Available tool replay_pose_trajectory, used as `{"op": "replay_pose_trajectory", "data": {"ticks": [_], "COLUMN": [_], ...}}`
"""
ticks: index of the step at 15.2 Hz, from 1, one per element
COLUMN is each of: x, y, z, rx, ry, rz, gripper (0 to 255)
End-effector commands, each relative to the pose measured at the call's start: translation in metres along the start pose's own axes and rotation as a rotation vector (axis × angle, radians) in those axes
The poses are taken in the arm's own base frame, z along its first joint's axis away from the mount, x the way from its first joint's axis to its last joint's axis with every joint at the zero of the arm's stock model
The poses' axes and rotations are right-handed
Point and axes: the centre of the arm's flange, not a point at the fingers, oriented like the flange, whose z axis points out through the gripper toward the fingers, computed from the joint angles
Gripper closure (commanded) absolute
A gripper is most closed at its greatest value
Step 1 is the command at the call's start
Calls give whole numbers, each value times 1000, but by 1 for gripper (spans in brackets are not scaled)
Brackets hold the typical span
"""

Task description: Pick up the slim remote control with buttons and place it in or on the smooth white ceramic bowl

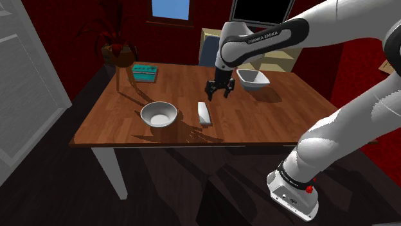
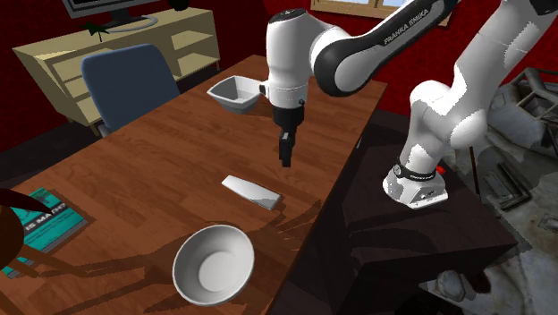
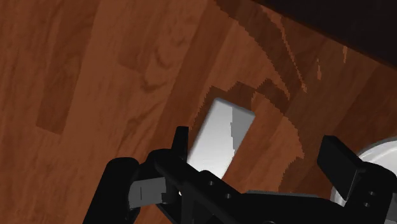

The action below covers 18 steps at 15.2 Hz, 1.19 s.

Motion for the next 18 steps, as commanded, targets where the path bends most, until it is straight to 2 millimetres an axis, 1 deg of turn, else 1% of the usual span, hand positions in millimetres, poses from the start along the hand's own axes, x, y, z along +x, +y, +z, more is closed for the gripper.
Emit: {"op": "replay_pose_trajectory", "data": {"ticks": [1, 7, 14, 15, 18], "x": [19, 71, 132, 138, 139], "y": [-2, 1, 13, 15, 16], "z": [22, 79, 145, 152, 168], "rx": [-3, -15, -28, -30, -30], "ry": [6, 19, 33, 35, 35], "rz": [46, 179, 334, 349, 349], "gripper": [0, 0, 0, 0, 0]}}
